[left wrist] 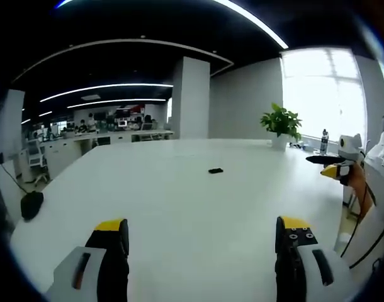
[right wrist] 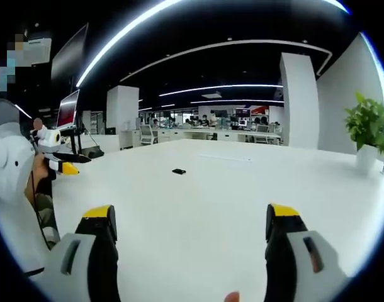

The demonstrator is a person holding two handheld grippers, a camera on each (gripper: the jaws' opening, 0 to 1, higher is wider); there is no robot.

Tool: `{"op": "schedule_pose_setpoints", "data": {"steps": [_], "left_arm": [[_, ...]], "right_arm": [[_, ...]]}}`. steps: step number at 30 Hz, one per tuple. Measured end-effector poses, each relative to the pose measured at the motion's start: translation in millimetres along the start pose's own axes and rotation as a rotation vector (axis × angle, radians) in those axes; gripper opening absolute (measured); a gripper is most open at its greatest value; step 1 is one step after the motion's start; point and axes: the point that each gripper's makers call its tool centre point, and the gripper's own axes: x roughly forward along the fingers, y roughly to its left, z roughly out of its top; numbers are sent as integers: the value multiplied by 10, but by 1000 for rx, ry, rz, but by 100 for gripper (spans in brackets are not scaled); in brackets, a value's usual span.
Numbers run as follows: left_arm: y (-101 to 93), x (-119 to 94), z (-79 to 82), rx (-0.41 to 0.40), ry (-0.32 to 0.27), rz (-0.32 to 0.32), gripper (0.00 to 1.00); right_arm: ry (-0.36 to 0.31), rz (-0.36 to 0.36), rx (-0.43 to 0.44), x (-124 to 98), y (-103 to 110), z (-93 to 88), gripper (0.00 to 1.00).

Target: Snap the two parts of the plastic buckle together until the buckle closes and remains connected.

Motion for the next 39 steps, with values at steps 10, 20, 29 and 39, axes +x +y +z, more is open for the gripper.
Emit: {"op": "schedule_pose_setpoints", "data": {"steps": [10, 20, 29, 39], "left_arm": [[-20, -8, -20, 2, 4, -5, 99], [-31, 3, -12, 3, 0, -8, 98], [-35, 9, -7, 7, -2, -9, 98], [-9, 30, -55, -6, 6, 2, 99]], "right_arm": [[-5, 6, -1, -16, 15, 21, 99], [-12, 5, -4, -25, 14, 32, 99], [-10, 0, -3, -20, 11, 20, 99], [-18, 16, 13, -9, 20, -11, 99]]}}
